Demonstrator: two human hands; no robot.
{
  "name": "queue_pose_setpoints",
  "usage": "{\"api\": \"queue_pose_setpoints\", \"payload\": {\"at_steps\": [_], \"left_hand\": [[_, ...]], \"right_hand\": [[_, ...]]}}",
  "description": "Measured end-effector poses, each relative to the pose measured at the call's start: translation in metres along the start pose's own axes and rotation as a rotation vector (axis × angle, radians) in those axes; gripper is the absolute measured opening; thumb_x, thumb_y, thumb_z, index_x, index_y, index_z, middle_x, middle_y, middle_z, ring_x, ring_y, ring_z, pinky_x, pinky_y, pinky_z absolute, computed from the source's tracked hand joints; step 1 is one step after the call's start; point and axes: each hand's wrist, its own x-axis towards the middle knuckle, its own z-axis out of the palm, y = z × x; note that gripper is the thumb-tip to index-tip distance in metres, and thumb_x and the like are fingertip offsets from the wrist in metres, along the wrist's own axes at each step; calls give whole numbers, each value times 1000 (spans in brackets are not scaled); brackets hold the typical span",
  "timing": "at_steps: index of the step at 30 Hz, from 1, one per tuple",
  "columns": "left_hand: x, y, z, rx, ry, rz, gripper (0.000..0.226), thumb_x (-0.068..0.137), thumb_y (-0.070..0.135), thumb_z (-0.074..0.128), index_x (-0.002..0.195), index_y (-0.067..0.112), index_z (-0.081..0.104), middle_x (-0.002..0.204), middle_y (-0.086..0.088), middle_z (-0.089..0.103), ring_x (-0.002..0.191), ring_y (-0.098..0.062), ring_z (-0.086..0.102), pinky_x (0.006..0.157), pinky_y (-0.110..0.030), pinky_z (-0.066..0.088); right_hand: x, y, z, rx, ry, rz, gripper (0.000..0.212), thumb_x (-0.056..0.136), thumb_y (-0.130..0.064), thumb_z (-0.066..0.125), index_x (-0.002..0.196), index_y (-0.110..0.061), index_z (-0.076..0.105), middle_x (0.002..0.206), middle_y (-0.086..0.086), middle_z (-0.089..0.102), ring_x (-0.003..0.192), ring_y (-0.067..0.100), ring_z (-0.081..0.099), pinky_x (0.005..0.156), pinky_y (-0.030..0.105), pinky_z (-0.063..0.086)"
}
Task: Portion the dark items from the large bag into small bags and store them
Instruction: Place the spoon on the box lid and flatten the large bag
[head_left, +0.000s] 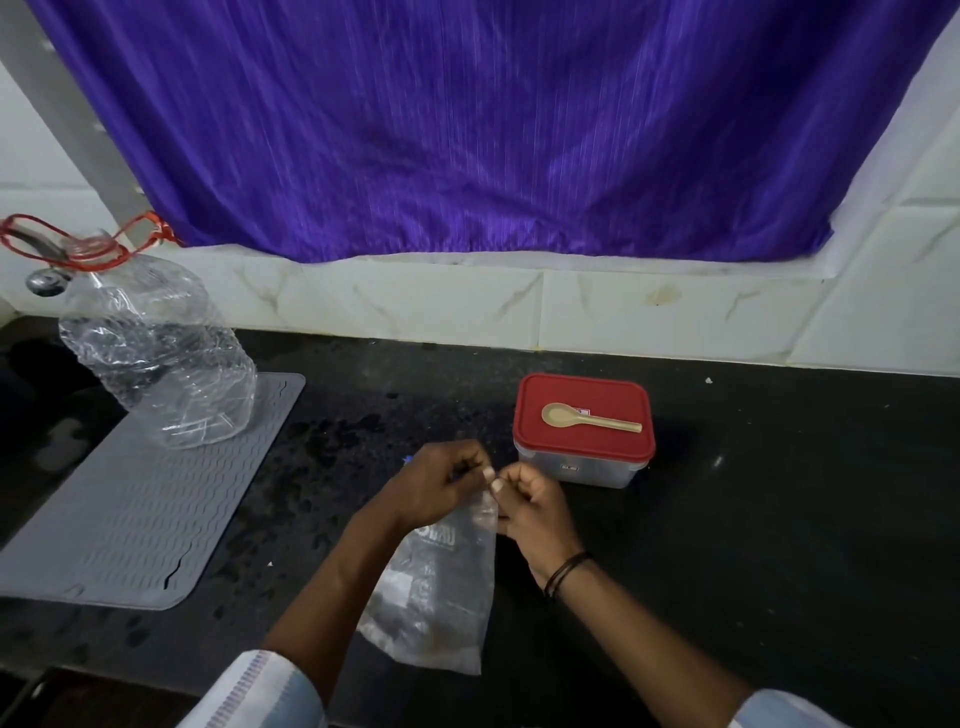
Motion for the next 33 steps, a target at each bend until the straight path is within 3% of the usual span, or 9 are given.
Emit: {"api": "queue_pose_setpoints", "payload": {"at_steps": [2, 5, 8, 11, 14, 17, 22, 28, 33], "left_hand": [[-3, -5, -3, -1, -1, -21, 18, 96, 23, 60, 82, 13, 62, 76, -3, 63, 71, -22, 60, 66, -37, 48], [-10, -18, -11, 38, 16, -57, 22, 94, 34, 55, 81, 18, 60, 75, 1, 62, 68, -8, 54, 64, -30, 45], [-16, -32, -21, 106, 42, -60, 25, 93, 42, 51, 78, 23, 57, 70, 7, 57, 63, 0, 49, 61, -25, 41], [-22, -49, -29, 161, 76, -92, 30, 92, 47, 47, 77, 22, 55, 70, 5, 57, 62, 0, 49, 62, -30, 44], [-28, -60, -32, 208, 98, -129, 30, 92, 47, 46, 76, 23, 53, 70, 4, 56, 62, -1, 50, 62, -28, 43], [-27, -64, -36, 268, 77, -161, 22, 93, 40, 49, 72, 32, 49, 68, 9, 54, 61, 2, 53, 59, -21, 38], [-22, -81, -45, 372, 66, -283, 26, 96, 24, 60, 72, 28, 51, 69, 6, 57, 65, -14, 55, 62, -29, 40], [-24, -108, -33, 378, 89, -432, 17, 97, 21, 59, 81, 20, 57, 80, 0, 61, 79, -23, 63, 70, -32, 45], [-23, -116, -17, 403, 166, -443, 17, 97, 20, 61, 82, 10, 59, 86, -11, 63, 80, -28, 61, 68, -36, 45]], "right_hand": [[-1, -1, -1, 55, 38, 18, 15, 97, -11, 54, 90, 2, 54, 83, 17, 60, 81, 28, 59, 81, 51, 56], [0, -2, -4, 88, 87, 20, 18, 96, -15, 55, 86, -1, 54, 79, 16, 58, 75, 29, 54, 74, 47, 50], [2, 2, -6, 64, 173, 5, 18, 96, -15, 54, 79, -8, 55, 70, 3, 61, 70, 23, 56, 68, 42, 50], [5, 8, -5, 48, 283, 0, 21, 99, -16, 50, 78, -14, 52, 64, -8, 60, 65, 14, 57, 62, 39, 52], [10, 18, -1, -10, 360, 22, 20, 100, -21, 48, 83, -12, 52, 68, -1, 59, 63, 14, 56, 56, 30, 48], [15, 28, 1, -25, 387, 90, 19, 100, -23, 48, 86, -11, 54, 73, 4, 60, 64, 17, 57, 59, 35, 52], [28, 49, -1, -8, 419, 268, 14, 94, -23, 52, 83, -15, 55, 83, 14, 64, 72, 27, 59, 73, 60, 56], [36, 60, 5, -108, 424, 341, 12, 95, -22, 50, 88, -15, 56, 95, 15, 65, 90, 31, 65, 86, 51, 55], [21, 51, 0, -424, 392, 199, 18, 97, -30, 53, 101, -12, 54, 101, 8, 60, 90, 21, 59, 78, 33, 47]]}}
